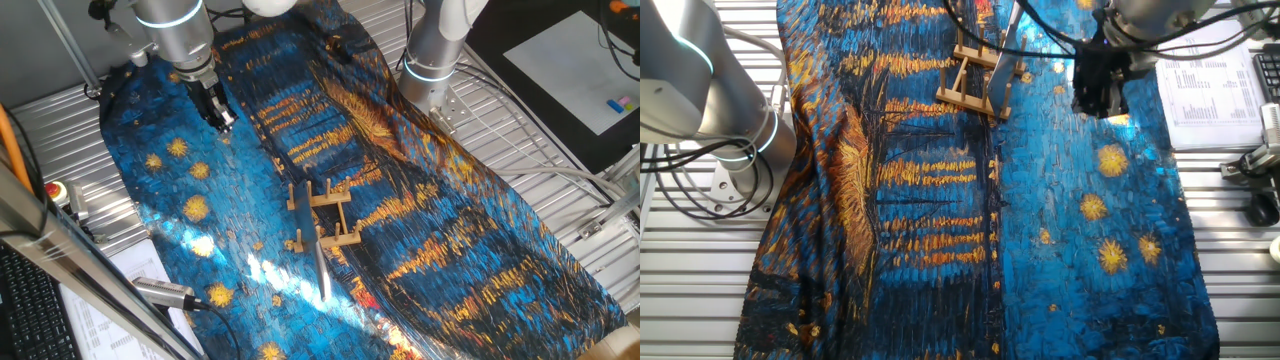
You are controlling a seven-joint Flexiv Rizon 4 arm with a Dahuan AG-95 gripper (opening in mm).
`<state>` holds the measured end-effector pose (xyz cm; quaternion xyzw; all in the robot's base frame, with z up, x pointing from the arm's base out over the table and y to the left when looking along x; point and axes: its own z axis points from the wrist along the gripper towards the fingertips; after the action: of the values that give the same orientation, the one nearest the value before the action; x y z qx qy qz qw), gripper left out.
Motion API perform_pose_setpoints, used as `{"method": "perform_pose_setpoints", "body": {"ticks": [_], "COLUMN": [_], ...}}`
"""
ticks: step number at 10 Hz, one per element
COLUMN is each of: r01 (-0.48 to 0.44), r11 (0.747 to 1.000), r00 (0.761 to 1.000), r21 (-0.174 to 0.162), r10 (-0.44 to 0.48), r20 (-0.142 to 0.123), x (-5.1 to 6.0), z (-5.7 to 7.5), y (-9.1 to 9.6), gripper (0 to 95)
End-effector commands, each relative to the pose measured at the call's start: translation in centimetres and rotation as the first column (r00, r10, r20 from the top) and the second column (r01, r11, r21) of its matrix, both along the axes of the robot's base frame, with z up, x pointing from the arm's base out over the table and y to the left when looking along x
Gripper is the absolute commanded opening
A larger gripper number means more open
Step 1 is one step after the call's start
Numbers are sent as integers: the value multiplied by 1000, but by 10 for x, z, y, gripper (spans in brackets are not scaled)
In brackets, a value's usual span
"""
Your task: Put the knife on the knife rack
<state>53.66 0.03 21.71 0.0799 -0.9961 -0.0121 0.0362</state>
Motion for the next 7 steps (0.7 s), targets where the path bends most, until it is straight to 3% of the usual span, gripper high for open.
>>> {"method": "perform_pose_setpoints", "body": {"ticks": [1, 3, 6, 7], "r01": [80, 75, 63, 56], "r11": [988, 991, 998, 998], "r00": [997, 997, 998, 998], "r21": [-134, -110, -28, -21], "r10": [-78, -73, -63, -56], "r20": [21, 23, 19, 16], "x": [-1, -2, -6, -6], "z": [1, 1, 5, 4], "y": [-5, -10, -21, -22], "gripper": [0, 0, 0, 0]}}
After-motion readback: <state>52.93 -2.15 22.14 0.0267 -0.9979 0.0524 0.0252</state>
